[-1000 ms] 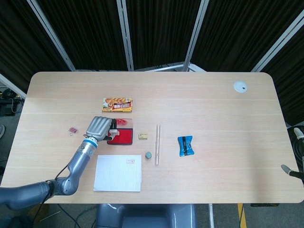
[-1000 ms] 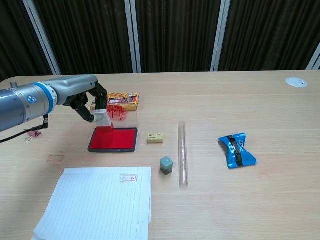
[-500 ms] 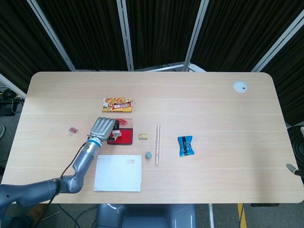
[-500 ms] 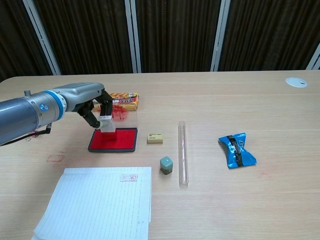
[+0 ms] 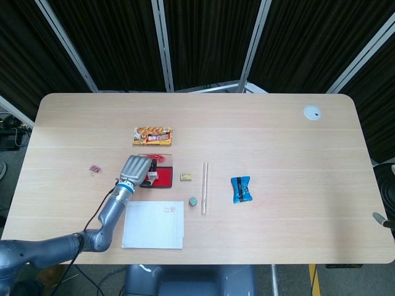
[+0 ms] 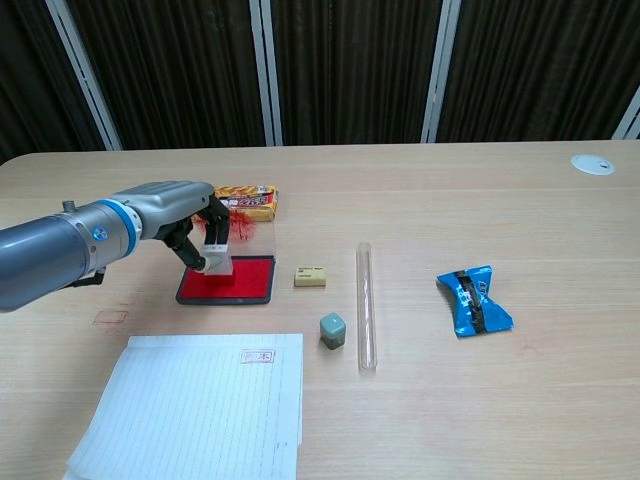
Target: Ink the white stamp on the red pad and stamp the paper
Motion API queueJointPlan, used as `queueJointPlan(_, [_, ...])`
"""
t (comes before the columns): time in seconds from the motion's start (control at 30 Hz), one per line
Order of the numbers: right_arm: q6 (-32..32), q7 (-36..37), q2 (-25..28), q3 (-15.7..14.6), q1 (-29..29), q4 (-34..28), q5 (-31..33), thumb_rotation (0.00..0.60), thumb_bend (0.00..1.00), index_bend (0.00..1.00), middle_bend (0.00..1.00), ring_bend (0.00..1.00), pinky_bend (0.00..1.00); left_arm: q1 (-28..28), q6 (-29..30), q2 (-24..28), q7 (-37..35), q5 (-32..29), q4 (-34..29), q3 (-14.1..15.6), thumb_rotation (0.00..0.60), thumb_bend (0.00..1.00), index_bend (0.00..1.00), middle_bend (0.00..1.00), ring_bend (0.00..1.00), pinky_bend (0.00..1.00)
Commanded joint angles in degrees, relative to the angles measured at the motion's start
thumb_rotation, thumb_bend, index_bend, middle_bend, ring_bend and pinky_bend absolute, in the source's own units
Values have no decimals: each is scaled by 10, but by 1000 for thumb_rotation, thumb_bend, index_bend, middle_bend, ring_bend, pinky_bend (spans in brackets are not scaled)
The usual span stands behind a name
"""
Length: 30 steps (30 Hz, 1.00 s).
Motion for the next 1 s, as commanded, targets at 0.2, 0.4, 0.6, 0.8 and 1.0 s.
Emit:
queueJointPlan(0.2, [0,0,-1,0,0,1,-1,600,0,0,0,0,0,3,-3,-7,-6,4,15,6,600,412,561,515,862,903])
queueJointPlan(0.4, [0,0,-1,0,0,2,0,600,0,0,0,0,0,4,-3,-8,-8,6,16,6,600,413,564,516,862,904])
queueJointPlan(0.6, [-3,1,-1,0,1,3,2,600,0,0,0,0,0,4,0,-8,-7,4,15,3,600,411,564,517,862,903])
queueJointPlan(0.8, [-3,2,-1,0,1,3,1,600,0,0,0,0,0,7,20,20,-16,13,-34,-11,600,414,565,517,862,903])
queueJointPlan(1.0, [-1,3,0,-1,0,0,-2,600,0,0,0,0,0,17,31,88,1,-20,-154,-20,600,413,554,516,858,903])
